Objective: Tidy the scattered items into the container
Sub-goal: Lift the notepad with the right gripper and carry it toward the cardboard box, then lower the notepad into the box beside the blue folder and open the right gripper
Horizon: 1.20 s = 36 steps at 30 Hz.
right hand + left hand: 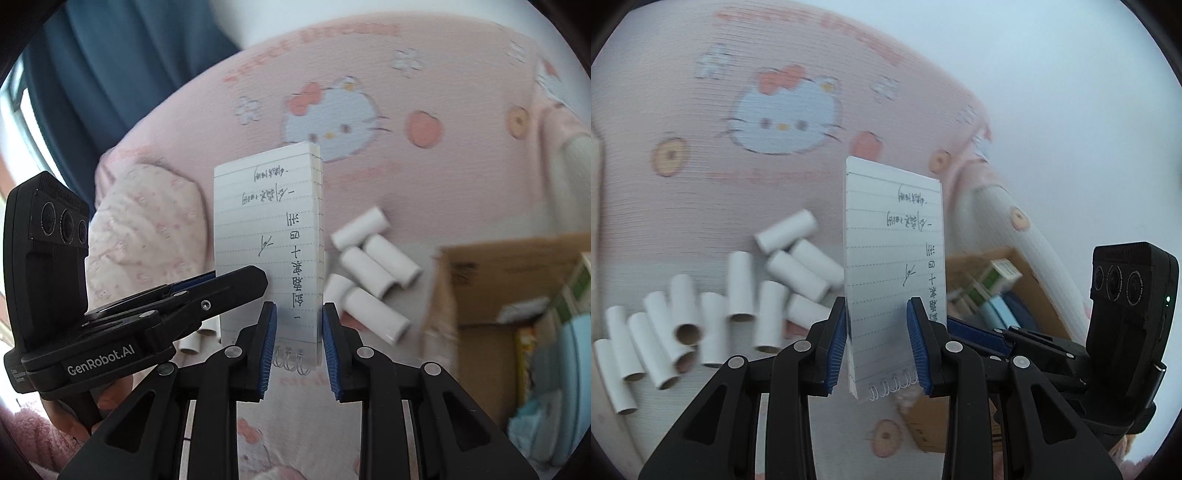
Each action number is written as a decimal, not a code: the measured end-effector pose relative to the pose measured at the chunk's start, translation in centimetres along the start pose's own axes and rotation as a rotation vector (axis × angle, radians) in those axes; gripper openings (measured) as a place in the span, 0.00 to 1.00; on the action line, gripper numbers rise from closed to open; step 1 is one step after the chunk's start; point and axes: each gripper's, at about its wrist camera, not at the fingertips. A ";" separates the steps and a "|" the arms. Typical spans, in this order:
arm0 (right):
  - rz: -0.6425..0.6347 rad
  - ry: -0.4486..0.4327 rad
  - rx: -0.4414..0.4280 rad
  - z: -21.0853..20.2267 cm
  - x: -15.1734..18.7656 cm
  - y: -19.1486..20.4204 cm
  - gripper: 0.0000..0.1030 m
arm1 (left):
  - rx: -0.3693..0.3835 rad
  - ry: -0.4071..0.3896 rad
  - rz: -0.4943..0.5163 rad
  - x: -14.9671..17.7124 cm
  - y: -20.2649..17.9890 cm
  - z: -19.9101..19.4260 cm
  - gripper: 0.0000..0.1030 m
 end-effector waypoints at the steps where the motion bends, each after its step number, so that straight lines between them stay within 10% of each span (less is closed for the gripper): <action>1: 0.004 0.002 0.010 -0.4 0.1 -0.6 0.21 | 0.012 0.013 0.006 0.1 -0.5 0.5 0.34; 17: 0.212 0.065 0.231 -6.5 1.9 -15.2 0.21 | 0.221 0.239 0.058 0.0 -10.7 13.7 0.34; 36: 0.293 0.141 0.381 -9.8 3.7 -24.5 0.21 | 0.314 0.412 -0.137 0.7 -14.6 23.9 0.34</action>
Point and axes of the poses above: each gripper's, at about its wrist camera, not at the fingertips, and z roughly the way its jaws point, y to its left, x to its underside, and after that the axes turned 14 degrees about x, right-handed
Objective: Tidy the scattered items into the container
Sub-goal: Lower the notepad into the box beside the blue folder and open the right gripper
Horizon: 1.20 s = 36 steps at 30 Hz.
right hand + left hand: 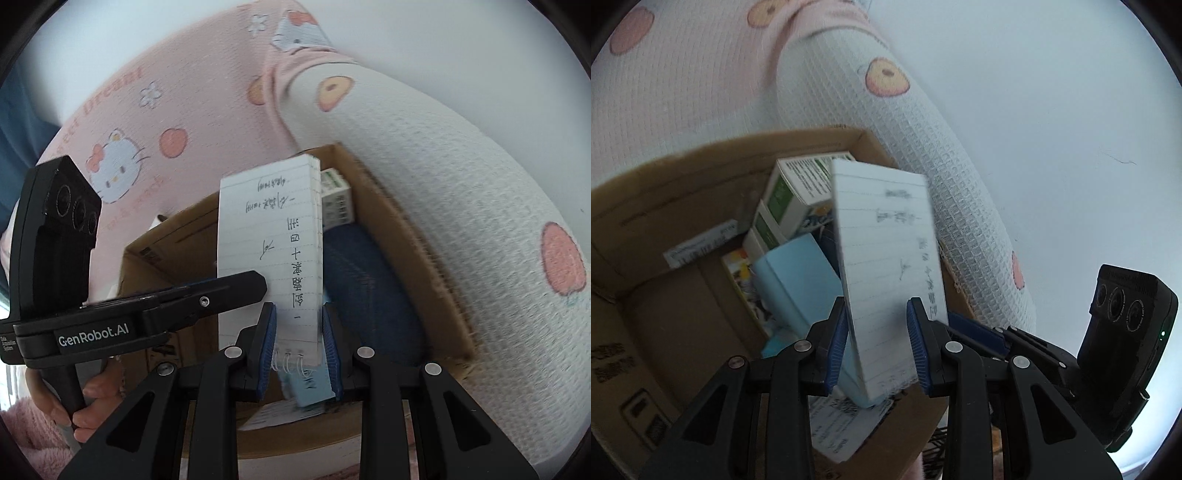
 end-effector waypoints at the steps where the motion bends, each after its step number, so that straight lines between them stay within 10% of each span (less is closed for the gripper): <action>1: 0.002 0.001 0.000 0.1 -0.2 -0.3 0.21 | 0.004 0.007 -0.011 0.2 0.0 0.3 0.34; 15: 0.005 0.090 0.042 3.6 0.1 -3.2 0.20 | -0.030 0.104 -0.139 1.7 2.0 3.9 0.26; 25: -0.034 0.124 0.058 5.1 -0.5 -3.3 0.20 | -0.172 0.074 0.068 2.3 -1.5 2.6 0.44; 29: -0.042 0.127 0.049 5.3 -0.9 -3.4 0.20 | -0.160 0.114 0.088 3.5 -1.9 3.1 0.22; 36: -0.060 0.134 0.047 5.9 -1.7 -2.9 0.20 | -0.158 0.123 0.057 3.7 -1.8 4.5 0.20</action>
Point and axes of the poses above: each gripper's, at about its wrist camera, not at the fingertips, and z roughly the way its jaws point, y to its left, x to its underside, and after that the axes turned 14 degrees about x, right-handed
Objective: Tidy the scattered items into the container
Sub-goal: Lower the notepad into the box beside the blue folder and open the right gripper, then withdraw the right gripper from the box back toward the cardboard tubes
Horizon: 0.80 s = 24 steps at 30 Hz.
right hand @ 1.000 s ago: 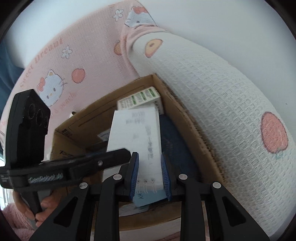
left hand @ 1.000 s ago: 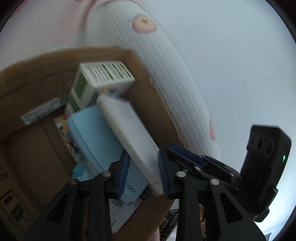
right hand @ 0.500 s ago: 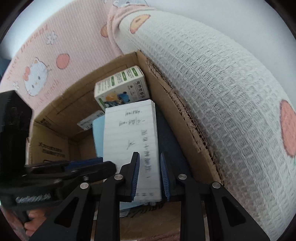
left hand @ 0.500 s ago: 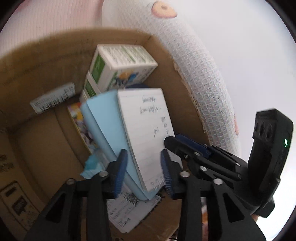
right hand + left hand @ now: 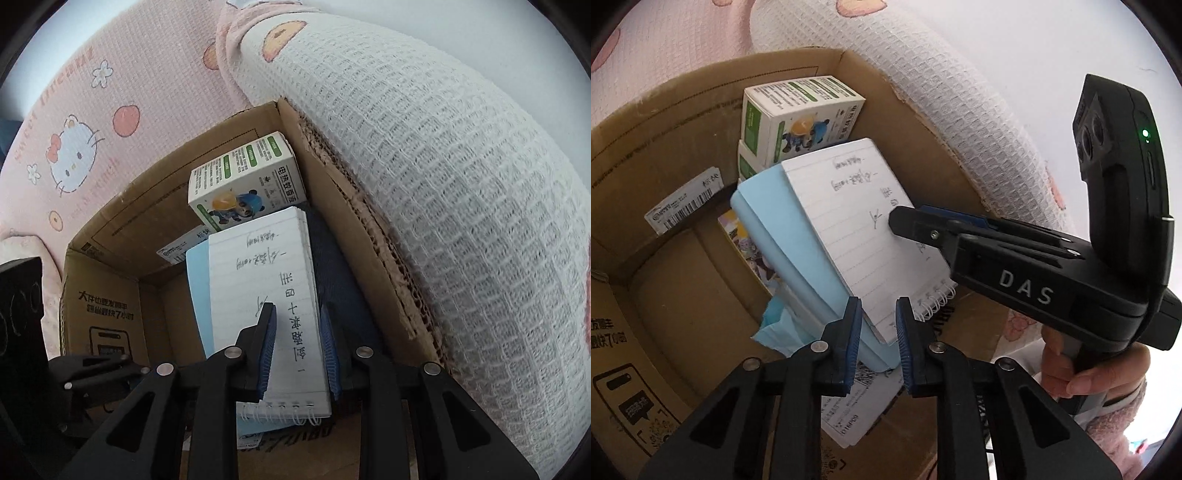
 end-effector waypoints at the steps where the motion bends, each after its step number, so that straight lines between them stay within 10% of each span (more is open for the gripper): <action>1: -0.001 0.000 0.002 0.0 -0.1 0.0 0.20 | 0.010 0.003 -0.011 -0.1 0.1 0.1 0.20; 8: -0.002 0.004 0.035 -0.3 -0.8 0.2 0.20 | -0.010 -0.025 -0.040 -0.3 0.0 -0.2 0.23; 12: -0.007 -0.025 0.104 -2.0 -0.2 0.5 0.20 | -0.062 -0.078 0.035 0.0 -1.1 -1.7 0.43; 24: -0.101 -0.225 0.242 -9.2 3.2 5.9 0.33 | -0.419 -0.365 0.290 2.4 -5.3 -7.6 0.60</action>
Point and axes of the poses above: each gripper's, at about its wrist camera, not at the fingertips, and z roughly the way its jaws point, y to its left, x to its underside, and after that the axes turned 14 degrees about x, right-handed
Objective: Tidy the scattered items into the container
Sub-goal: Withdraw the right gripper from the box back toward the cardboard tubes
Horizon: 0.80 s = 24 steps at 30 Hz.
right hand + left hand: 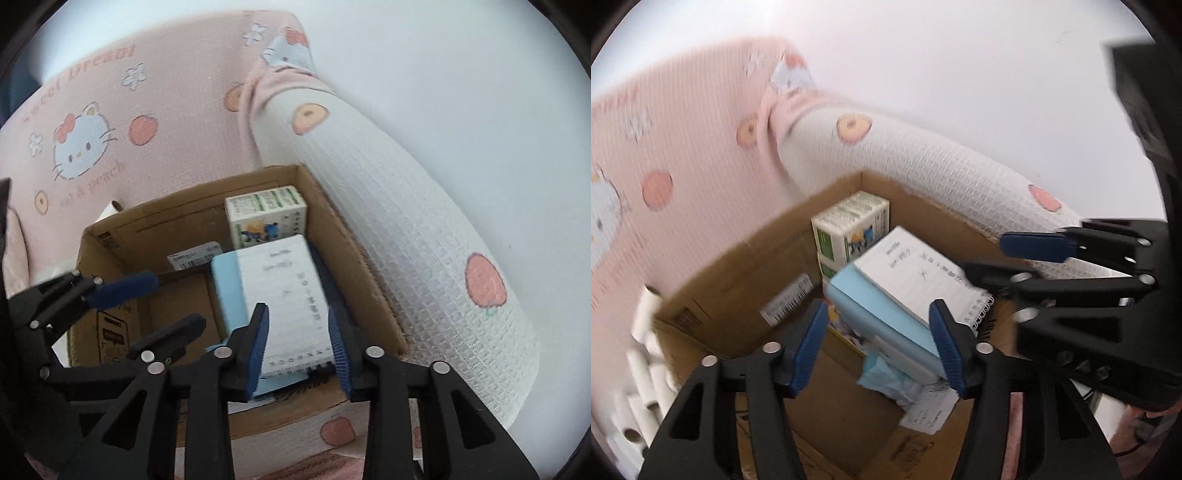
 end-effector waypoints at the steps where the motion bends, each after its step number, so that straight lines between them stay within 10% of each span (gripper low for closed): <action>1: -0.007 -0.005 -0.008 -0.2 -0.1 0.3 0.34 | -0.034 -0.014 0.020 1.0 0.2 -1.3 0.60; 24: -0.248 -0.201 0.122 -7.1 1.0 10.8 0.60 | -0.185 -0.065 -0.126 5.9 7.2 -7.7 0.61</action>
Point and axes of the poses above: each gripper's, at about its wrist camera, not at the fingertips, and z roughly the way its jaws point, y to its left, x to its underside, and after that the axes turned 14 degrees about x, right-handed
